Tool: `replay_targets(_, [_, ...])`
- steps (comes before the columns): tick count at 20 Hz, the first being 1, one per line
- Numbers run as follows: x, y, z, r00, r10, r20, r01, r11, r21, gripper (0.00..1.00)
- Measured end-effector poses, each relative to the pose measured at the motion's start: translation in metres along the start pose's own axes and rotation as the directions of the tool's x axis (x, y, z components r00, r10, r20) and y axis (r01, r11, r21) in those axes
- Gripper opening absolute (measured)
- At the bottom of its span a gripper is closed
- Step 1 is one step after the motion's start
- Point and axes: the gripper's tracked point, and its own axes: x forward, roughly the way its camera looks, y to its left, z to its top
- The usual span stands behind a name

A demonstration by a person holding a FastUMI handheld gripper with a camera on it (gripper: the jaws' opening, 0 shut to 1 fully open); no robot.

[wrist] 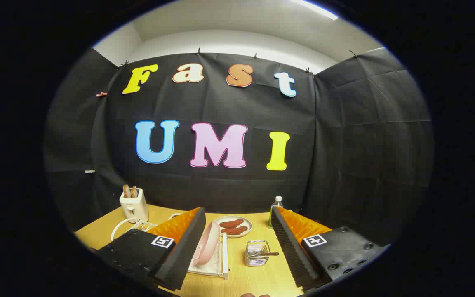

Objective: Take the plate from the dish rack, then take the spoon from the basket and place it into the plate.

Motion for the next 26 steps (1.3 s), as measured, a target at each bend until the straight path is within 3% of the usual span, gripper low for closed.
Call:
replay_targets(20, [0.014, 0.020, -0.038, 0.991, 0.048, -0.127, -0.050, 0.999, -0.012, 0.97])
replay_targets(26, [0.043, 0.025, -0.054, 0.973, 0.055, -0.226, -0.065, 0.997, -0.038, 0.98])
